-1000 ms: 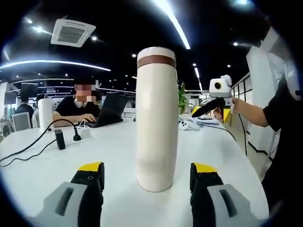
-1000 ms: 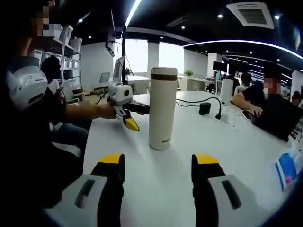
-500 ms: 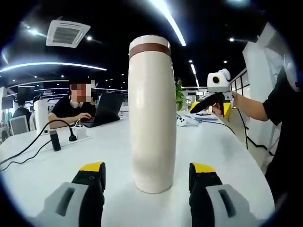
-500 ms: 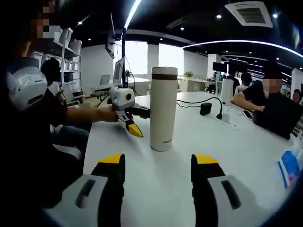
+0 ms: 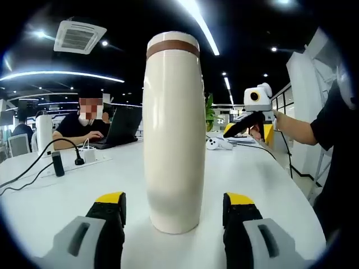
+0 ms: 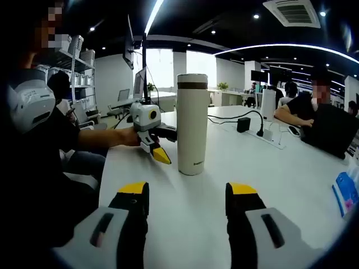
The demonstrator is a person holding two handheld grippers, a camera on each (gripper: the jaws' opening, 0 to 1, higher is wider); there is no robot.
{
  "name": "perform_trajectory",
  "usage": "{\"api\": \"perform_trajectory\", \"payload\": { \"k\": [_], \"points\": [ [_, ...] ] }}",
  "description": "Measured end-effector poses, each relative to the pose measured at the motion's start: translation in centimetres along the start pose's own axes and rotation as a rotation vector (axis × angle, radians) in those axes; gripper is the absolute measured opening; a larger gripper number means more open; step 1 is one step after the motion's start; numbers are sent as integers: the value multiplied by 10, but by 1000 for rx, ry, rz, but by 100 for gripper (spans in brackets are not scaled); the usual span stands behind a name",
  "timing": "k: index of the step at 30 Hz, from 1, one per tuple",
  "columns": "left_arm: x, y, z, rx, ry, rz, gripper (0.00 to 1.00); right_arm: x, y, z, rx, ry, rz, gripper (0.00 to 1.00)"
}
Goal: Grasp the water cup twist off the cup lid place the cup lid on the table
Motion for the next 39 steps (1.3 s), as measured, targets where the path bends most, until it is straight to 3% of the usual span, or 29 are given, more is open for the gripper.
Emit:
{"api": "perform_trajectory", "payload": {
  "k": [17,39],
  "points": [
    [18,2,16,-2,-26,-7,67,5,-5,-1,26,10,16,55],
    [39,-4,7,4,-10,-34,61,11,-5,-7,31,18,28,55]
  ]
}}
Point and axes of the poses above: the point that each gripper's makers call its tool centre point, and the gripper's own axes: x roughly forward along the fingers, z roughly to its right, y roughly out of its top, the point moved 3 cm from there along -x, roughly backward along the fingers, and after that the axes turned 8 degrees about y, right-handed, at the moved point
